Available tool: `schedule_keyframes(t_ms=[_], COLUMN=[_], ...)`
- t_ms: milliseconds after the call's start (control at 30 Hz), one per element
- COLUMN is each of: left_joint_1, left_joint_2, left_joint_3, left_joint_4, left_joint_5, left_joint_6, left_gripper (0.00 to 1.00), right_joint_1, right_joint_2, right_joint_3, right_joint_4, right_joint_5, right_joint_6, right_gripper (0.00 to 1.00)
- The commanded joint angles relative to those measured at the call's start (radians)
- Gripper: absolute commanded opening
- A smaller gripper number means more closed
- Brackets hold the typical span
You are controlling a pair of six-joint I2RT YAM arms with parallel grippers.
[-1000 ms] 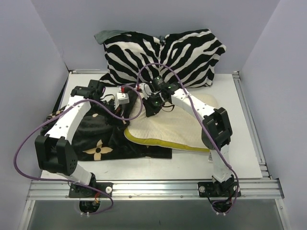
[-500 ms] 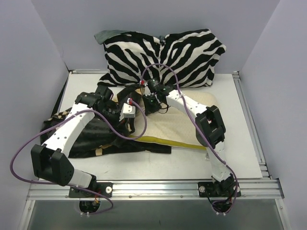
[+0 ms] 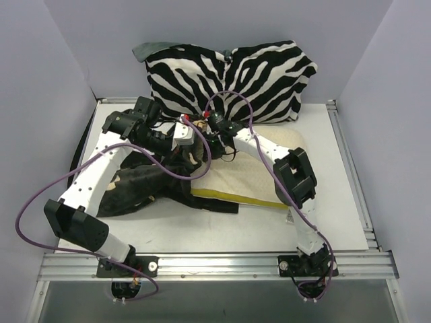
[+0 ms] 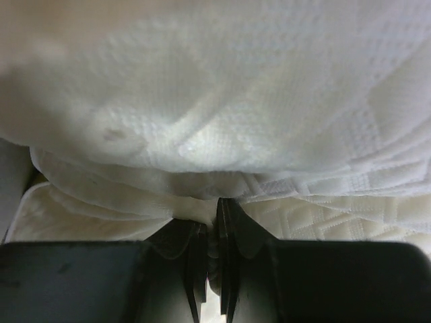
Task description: Put the pillow into the pillowcase
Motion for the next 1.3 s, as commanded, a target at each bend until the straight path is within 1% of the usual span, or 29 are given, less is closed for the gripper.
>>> schedule_keyframes(t_ms=[0, 33, 67, 100, 167, 200, 233, 300, 333, 367, 400, 467, 533, 567, 600, 667, 700, 767, 800, 833, 867, 900, 967, 1000, 1033, 1133, 1167, 1233, 1267], left_joint_1=[-0.019, -0.018, -0.018, -0.015, -0.015, -0.018, -0.018, -0.011, 0.004, 0.011, 0.021, 0.065, 0.1, 0.128, 0.14, 0.172, 0.18, 0.186, 0.188, 0.189, 0.196, 0.202, 0.208, 0.217, 0.225, 0.234, 0.234, 0.243, 0.249], left_joint_2=[0.001, -0.007, -0.019, -0.033, -0.079, -0.094, -0.126, -0.151, -0.172, -0.183, -0.192, -0.208, -0.203, -0.197, -0.17, -0.131, -0.108, -0.027, 0.004, 0.069, 0.103, 0.172, 0.238, 0.295, 0.323, 0.413, 0.429, 0.464, 0.475], left_joint_3=[0.087, 0.07, -0.008, -0.051, -0.155, -0.256, -0.303, -0.411, -0.433, -0.452, -0.459, -0.434, -0.365, -0.337, -0.302, -0.204, -0.174, -0.086, -0.059, -0.023, 0.007, 0.071, 0.164, 0.192, 0.22, 0.342, 0.363, 0.406, 0.415], left_joint_4=[-0.216, -0.189, -0.14, -0.033, 0.057, 0.121, 0.156, 0.189, 0.192, 0.192, 0.192, 0.194, 0.197, 0.207, 0.242, 0.281, 0.33, 0.376, 0.408, 0.414, 0.421, 0.425, 0.424, 0.425, 0.425, 0.418, 0.421, 0.411, 0.401], left_joint_5=[0.172, 0.16, 0.125, 0.102, 0.057, 0.005, -0.025, -0.099, -0.111, -0.121, -0.127, -0.109, -0.087, -0.095, -0.108, -0.147, -0.164, -0.267, -0.308, -0.335, -0.358, -0.401, -0.437, -0.437, -0.431, -0.428, -0.441, -0.438, -0.429], left_joint_6=[-0.085, -0.105, -0.14, -0.21, -0.249, -0.255, -0.271, -0.263, -0.26, -0.259, -0.278, -0.329, -0.364, -0.436, -0.476, -0.55, -0.62, -0.703, -0.716, -0.726, -0.737, -0.752, -0.786, -0.794, -0.803, -0.841, -0.842, -0.819, -0.806], left_gripper=[0.0, 0.01, 0.01, 0.01, 0.06, 0.08, 0.11, 0.19, 0.23, 0.32, 0.35, 0.45, 0.53, 0.58, 0.61, 0.62, 0.62, 0.63, 0.63, 0.63, 0.63, 0.63, 0.64, 0.66, 0.83, 0.87, 0.97, 0.97, 0.98], right_joint_1=[-0.008, -0.003, 0.012, 0.017, 0.026, 0.028, 0.026, 0.023, 0.019, 0.014, 0.009, -0.015, -0.058, -0.075, -0.098, -0.162, -0.181, -0.224, -0.231, -0.239, -0.245, -0.254, -0.267, -0.268, -0.27, -0.268, -0.267, -0.261, -0.261], right_joint_2=[-0.085, -0.102, -0.122, -0.162, -0.199, -0.23, -0.241, -0.245, -0.242, -0.242, -0.253, -0.276, -0.319, -0.336, -0.366, -0.389, -0.389, -0.367, -0.335, -0.319, -0.299, -0.25, -0.172, -0.146, -0.12, -0.012, 0.049, 0.107, 0.15], right_joint_3=[-0.085, -0.121, -0.177, -0.214, -0.32, -0.358, -0.389, -0.441, -0.446, -0.452, -0.461, -0.462, -0.439, -0.42, -0.403, -0.333, -0.304, -0.188, -0.154, -0.13, -0.085, -0.057, 0.018, 0.04, 0.069, 0.178, 0.204, 0.279, 0.296], right_joint_4=[0.143, 0.197, 0.223, 0.243, 0.329, 0.393, 0.441, 0.467, 0.464, 0.466, 0.466, 0.435, 0.336, 0.296, 0.224, 0.165, 0.107, 0.044, 0.001, -0.013, -0.025, -0.063, -0.088, -0.102, -0.104, -0.114, -0.122, -0.143, -0.154], right_joint_5=[-0.035, -0.063, -0.095, -0.111, -0.21, -0.242, -0.307, -0.367, -0.393, -0.439, -0.454, -0.482, -0.503, -0.511, -0.517, -0.502, -0.466, -0.415, -0.389, -0.311, -0.283, -0.266, -0.211, -0.203, -0.188, -0.203, -0.207, -0.241, -0.299], right_joint_6=[0.048, 0.05, 0.047, 0.051, 0.068, 0.105, 0.12, 0.146, 0.153, 0.159, 0.16, 0.13, 0.082, 0.021, -0.017, -0.109, -0.145, -0.23, -0.317, -0.364, -0.401, -0.482, -0.53, -0.583, -0.599, -0.64, -0.643, -0.618, -0.599], right_gripper=[0.0, 0.0, 0.0, 0.0, 0.0, 0.0, 0.0, 0.0, 0.03, 0.09, 0.22, 0.34, 0.45, 0.49, 0.57, 0.64, 0.69, 0.71, 0.76, 0.78, 0.82, 0.85, 0.94, 0.95, 0.95, 0.97, 0.98, 0.98, 0.99])
